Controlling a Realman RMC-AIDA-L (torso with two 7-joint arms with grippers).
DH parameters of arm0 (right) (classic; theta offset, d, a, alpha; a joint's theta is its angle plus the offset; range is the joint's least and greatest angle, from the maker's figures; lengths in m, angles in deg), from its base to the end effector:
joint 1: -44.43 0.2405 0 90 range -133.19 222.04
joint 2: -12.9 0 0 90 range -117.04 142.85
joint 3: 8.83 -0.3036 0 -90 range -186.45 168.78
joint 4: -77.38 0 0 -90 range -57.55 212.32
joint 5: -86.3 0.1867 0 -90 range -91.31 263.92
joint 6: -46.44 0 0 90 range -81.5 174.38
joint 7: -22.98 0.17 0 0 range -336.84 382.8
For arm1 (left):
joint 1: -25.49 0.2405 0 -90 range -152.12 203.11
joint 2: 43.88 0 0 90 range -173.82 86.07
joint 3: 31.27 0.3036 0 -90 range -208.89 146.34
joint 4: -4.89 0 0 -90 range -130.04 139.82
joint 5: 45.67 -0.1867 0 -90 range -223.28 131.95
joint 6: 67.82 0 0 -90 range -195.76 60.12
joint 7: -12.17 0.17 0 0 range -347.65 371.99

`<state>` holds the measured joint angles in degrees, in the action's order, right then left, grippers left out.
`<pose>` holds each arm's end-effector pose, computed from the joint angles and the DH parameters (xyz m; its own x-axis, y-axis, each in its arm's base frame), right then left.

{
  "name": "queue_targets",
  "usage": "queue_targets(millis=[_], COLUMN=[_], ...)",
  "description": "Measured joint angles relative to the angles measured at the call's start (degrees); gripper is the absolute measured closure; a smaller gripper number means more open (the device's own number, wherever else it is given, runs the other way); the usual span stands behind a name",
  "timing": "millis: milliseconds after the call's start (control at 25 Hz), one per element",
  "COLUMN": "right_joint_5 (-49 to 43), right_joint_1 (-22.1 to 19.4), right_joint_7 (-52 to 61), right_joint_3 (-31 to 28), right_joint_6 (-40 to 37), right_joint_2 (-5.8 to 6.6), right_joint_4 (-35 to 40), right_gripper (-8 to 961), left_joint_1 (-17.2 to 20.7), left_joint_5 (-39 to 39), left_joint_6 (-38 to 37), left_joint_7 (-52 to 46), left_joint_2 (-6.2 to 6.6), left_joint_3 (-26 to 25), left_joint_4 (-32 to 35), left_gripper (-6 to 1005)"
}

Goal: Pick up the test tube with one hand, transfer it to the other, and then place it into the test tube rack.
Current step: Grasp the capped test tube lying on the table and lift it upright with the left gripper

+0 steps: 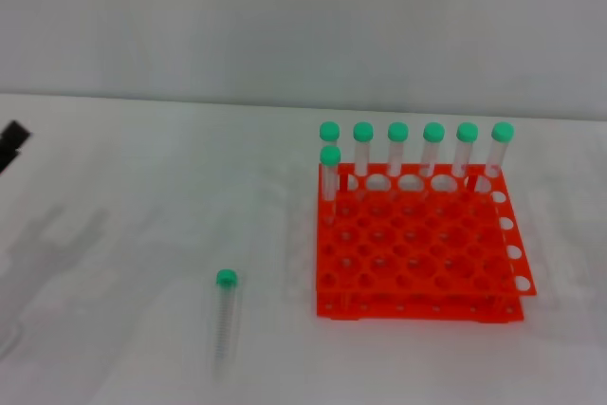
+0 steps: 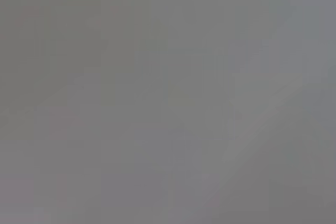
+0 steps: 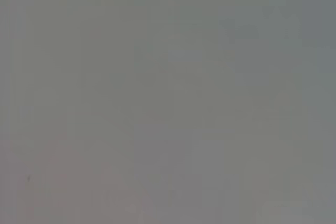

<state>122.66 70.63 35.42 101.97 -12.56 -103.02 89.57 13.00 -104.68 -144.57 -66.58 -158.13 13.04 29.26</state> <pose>0.3642 0.3932 0.0189 0.6606 0.0401 -0.7497 -0.7498 -0.0142 -0.6615 -0.3835 0.3111 0.0669 0.1721 0.1268 0.9769 0.9426 -0.3093 -0.1259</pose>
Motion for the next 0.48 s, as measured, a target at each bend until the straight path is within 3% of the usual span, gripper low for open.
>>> queue_targets(millis=[40,80,200,240,320,480], right_joint_5=[0.01,0.02,0.03,0.06,0.11,0.13], right_joint_1=[-0.05,-0.2,-0.27,-0.28,-0.28,-0.18], right_joint_7=[0.0,-0.01,-0.02,-0.03,-0.05,-0.05], right_joint_3=[-0.01,-0.04,-0.05,-0.1,-0.22,-0.26], right_joint_6=[-0.38,-1.39,-1.58,-1.59,-1.59,-1.62], right_joint_2=[0.0,0.0,0.0,0.03,0.11,0.18], right_joint_4=[-0.1,-0.28,-0.28,-0.29,-0.37,-0.43], right_gripper=[218,219,220,221,222,223], left_joint_1=[0.0,-0.9,-1.61,-2.96,-4.13,-7.48], left_joint_5=[0.0,-6.99,-11.62,-19.31,-23.85,-40.18], left_joint_6=[0.0,1.87,2.77,3.65,3.67,3.23], left_joint_7=[0.0,-7.93,-12.91,-21.05,-26.22,-44.17], left_joint_2=[0.0,1.04,1.75,2.86,3.57,5.74], left_joint_3=[0.0,0.0,-0.01,-0.1,-0.1,-0.02], left_joint_4=[0.0,3.83,6.46,10.16,12.35,20.39], left_gripper=[110,110,110,111,111,112])
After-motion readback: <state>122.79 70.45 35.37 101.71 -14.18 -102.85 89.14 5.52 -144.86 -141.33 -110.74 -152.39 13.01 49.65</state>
